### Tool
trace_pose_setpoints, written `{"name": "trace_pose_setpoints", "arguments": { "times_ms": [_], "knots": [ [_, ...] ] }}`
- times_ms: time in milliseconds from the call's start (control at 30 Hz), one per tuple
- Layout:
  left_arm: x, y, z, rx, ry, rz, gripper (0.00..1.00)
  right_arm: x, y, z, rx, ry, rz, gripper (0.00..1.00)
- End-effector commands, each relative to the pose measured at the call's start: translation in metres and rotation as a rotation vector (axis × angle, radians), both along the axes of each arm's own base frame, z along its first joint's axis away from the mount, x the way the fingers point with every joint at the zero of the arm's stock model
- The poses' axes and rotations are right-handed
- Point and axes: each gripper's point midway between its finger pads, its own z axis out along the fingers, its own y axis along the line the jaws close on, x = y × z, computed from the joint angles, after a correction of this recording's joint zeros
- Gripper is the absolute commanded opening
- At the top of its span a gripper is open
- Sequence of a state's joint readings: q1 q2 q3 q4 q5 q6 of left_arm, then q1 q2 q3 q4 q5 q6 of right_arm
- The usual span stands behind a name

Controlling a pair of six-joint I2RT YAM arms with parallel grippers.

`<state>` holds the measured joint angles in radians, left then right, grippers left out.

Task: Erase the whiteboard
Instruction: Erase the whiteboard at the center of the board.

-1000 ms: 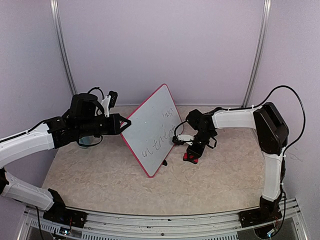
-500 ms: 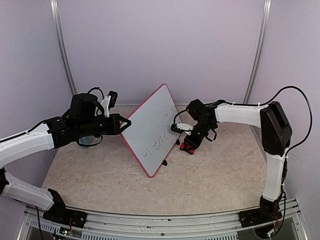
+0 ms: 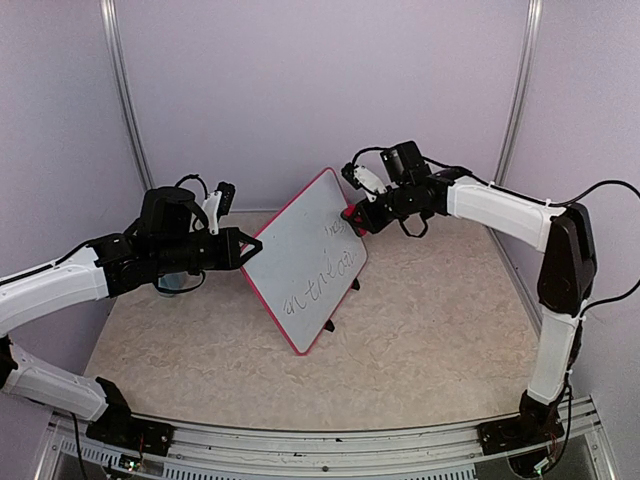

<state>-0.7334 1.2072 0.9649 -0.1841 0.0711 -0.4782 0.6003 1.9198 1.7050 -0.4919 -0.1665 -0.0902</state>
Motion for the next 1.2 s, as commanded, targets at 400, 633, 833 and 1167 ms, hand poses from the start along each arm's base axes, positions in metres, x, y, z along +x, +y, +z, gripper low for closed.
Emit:
{"name": "trace_pose_setpoints", "arguments": {
  "times_ms": [400, 633, 833, 1167],
  "knots": [
    [-0.015, -0.012, -0.018, 0.034, 0.064, -0.087, 0.00, 0.002, 0.065, -0.003, 0.137, 0.023, 0.056, 0.08],
    [-0.015, -0.014, -0.017, 0.033, 0.063, -0.094, 0.00, -0.021, 0.061, -0.043, 0.094, 0.091, 0.072, 0.06],
    [-0.014, -0.014, -0.014, 0.033, 0.059, -0.093, 0.00, -0.035, 0.056, -0.064, 0.077, 0.132, 0.075, 0.05],
    [-0.015, -0.013, -0.017, 0.039, 0.063, -0.089, 0.00, -0.018, 0.076, 0.005, 0.182, 0.030, 0.102, 0.05]
  ]
}}
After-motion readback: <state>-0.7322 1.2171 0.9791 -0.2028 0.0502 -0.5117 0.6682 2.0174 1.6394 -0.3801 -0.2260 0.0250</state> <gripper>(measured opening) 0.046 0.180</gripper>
